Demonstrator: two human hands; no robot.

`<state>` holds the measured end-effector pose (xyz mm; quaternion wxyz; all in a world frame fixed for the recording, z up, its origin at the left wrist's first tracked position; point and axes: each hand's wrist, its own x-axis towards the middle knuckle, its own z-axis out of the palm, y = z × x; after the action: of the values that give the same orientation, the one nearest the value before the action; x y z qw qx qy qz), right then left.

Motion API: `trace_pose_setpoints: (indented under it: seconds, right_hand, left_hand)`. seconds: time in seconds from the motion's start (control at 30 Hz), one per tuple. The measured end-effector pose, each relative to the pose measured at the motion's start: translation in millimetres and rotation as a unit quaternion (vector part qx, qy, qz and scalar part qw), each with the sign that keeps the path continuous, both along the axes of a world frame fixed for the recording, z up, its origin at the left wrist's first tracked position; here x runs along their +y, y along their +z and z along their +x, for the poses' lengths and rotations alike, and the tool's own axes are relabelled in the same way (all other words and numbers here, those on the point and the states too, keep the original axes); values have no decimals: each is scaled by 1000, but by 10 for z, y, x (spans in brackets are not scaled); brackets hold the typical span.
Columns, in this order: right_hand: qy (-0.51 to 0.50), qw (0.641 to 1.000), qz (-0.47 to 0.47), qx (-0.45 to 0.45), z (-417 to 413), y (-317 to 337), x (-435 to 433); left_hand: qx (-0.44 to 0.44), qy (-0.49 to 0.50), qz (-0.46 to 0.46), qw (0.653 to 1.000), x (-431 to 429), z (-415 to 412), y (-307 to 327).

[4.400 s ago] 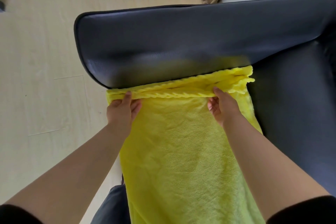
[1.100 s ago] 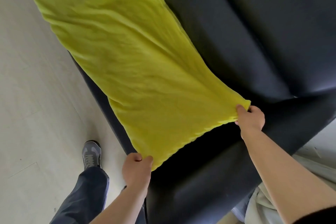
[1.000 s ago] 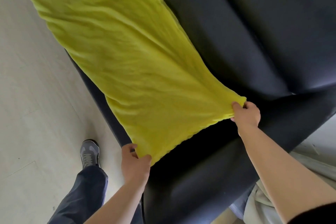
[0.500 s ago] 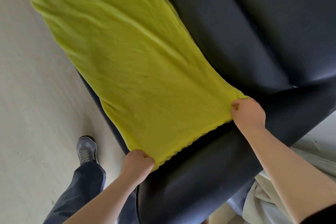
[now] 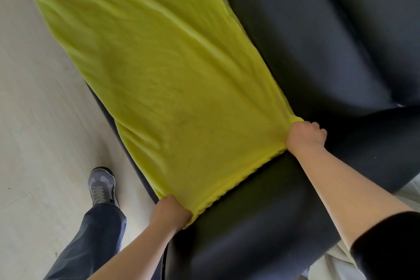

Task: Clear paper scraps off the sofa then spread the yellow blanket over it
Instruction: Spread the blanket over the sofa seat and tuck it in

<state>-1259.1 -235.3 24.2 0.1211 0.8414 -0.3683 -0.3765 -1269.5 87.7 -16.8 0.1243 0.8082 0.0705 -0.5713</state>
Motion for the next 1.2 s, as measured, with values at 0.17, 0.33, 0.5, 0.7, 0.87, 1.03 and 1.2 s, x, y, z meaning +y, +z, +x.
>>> trace_pose_setpoints:
  seconds: [0.17,0.33,0.5,0.7,0.87,1.03,1.2]
  right_hand:
    - [1,997,1,82,47,-182,-12]
    - [10,990,-38,138,84,-275,-21]
    - [36,986,-31,161,67,-331,88]
    - [92,995,26,-3,147,-172,212]
    - [79,991,84,-74,385,11,514]
    - [26,985,115,-128,941,363,816]
    - [-9,979,111,-173,1835,776,1101]
  left_hand:
    - [16,-63,23,998,-5,37,-75]
    - [42,-148,53,987,8,140,-28]
    - [157,-183,68,968,-59,272,-8]
    - [-59,-224,-18,973,-120,456,163]
    - [-124,-98,-122,980,-146,942,285]
    - [-170,-36,-134,976,106,1724,553]
    - [-215,-56,-154,963,443,2809,932]
